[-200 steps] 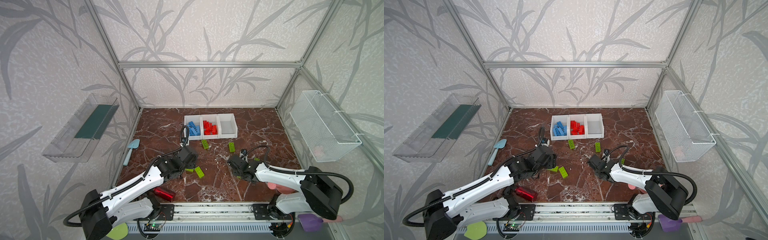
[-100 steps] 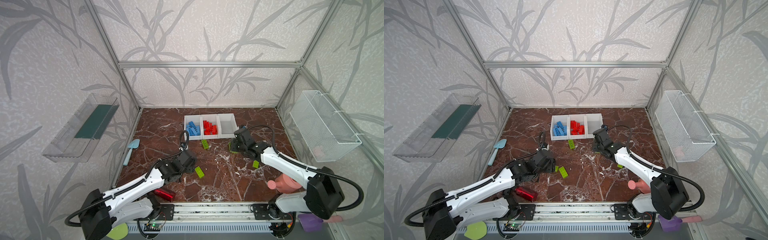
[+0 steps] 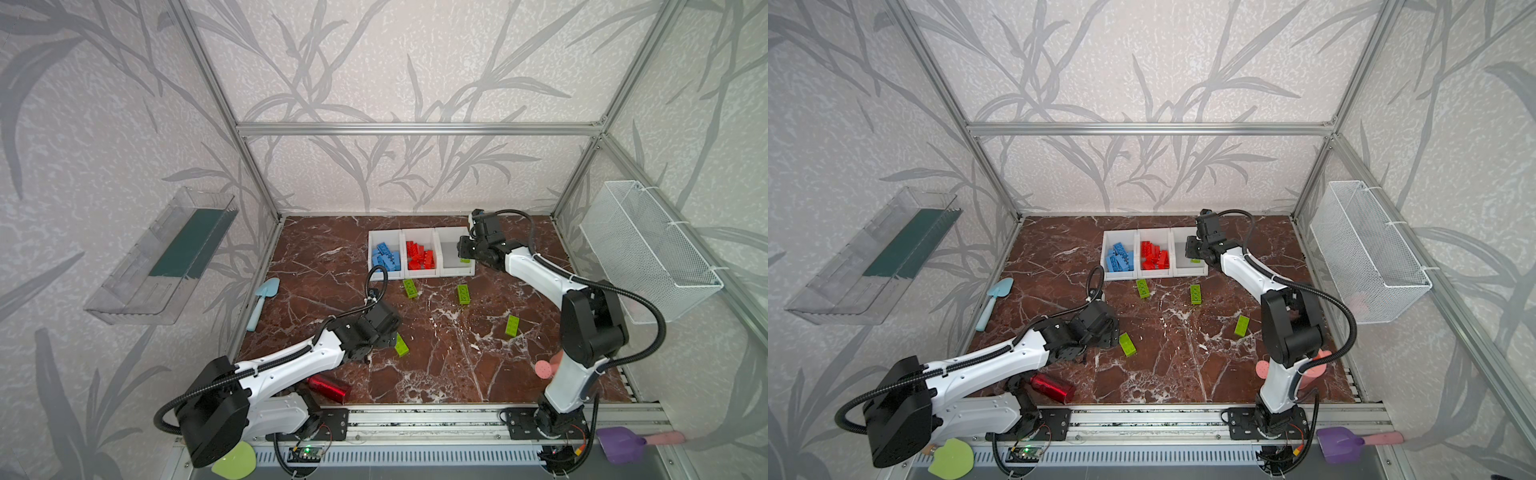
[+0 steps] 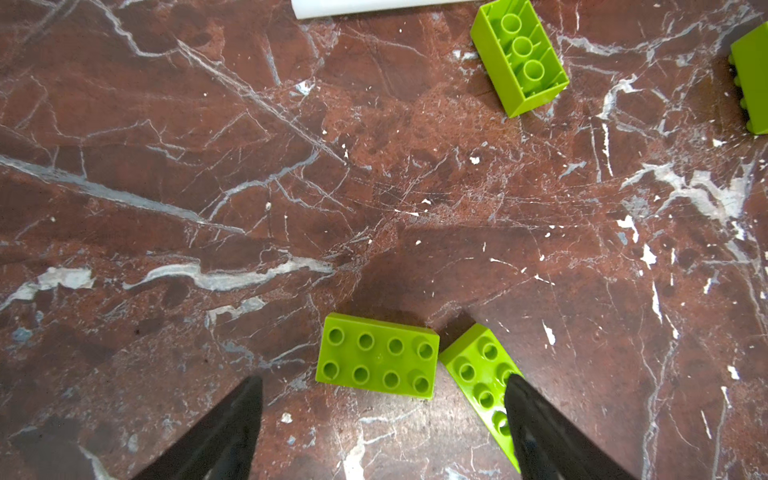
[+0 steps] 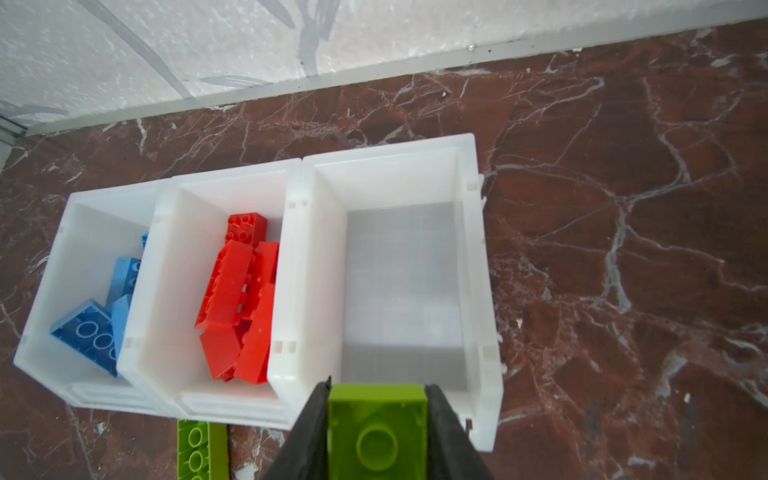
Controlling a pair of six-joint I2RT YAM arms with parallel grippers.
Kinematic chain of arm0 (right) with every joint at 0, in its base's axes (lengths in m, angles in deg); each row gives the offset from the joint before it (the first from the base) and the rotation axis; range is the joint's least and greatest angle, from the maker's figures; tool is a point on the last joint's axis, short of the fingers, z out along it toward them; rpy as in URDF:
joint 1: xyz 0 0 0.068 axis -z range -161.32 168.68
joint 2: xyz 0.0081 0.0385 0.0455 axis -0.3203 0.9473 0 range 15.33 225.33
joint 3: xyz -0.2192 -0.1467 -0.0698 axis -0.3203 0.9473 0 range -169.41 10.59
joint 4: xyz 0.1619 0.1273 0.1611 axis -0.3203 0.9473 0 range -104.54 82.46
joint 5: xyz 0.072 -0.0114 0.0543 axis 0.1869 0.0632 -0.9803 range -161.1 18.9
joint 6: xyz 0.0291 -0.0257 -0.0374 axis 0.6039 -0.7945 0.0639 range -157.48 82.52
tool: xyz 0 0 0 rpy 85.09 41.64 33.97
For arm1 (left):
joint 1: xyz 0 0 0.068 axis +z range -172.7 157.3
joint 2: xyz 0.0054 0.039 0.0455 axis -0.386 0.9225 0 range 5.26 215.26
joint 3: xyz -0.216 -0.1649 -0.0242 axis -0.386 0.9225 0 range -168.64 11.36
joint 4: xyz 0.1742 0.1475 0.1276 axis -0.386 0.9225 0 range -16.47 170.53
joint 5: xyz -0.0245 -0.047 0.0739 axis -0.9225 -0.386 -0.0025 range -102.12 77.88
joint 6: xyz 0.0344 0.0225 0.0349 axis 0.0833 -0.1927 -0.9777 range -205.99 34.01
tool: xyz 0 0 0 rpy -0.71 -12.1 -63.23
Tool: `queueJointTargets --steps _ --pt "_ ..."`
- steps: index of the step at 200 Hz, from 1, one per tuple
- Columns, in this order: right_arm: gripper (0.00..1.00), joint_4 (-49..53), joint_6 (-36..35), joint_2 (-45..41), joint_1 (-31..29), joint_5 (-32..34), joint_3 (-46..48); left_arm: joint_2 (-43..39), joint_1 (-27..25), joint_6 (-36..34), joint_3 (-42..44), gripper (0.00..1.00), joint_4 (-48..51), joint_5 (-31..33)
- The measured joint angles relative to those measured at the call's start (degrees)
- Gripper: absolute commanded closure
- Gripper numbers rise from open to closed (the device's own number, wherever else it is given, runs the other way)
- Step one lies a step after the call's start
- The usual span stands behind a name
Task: Sort the legos into containers by color
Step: 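Drop the green brick in the empty far compartment while the left gripper grasps another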
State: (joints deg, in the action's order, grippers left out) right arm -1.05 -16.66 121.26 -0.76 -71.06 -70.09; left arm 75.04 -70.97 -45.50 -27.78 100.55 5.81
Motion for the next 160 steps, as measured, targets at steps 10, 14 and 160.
queueJointTargets --steps 10,14,160 --pt "0.81 0.1 -0.5 2.4 0.7 -1.2 -2.3 0.5 0.0 0.5 0.0 0.09 -0.4 0.0" --pt "0.81 0.1 -0.8 3.3 0.9 -1.5 -3.2 0.8 0.0 0.7 0.0 0.09 -0.6 0.0" --pt "0.33 2.2 -2.7 15.1 1.3 -6.3 -16.1 11.1 3.3 6.6 1.0 0.11 -5.6 -3.6"
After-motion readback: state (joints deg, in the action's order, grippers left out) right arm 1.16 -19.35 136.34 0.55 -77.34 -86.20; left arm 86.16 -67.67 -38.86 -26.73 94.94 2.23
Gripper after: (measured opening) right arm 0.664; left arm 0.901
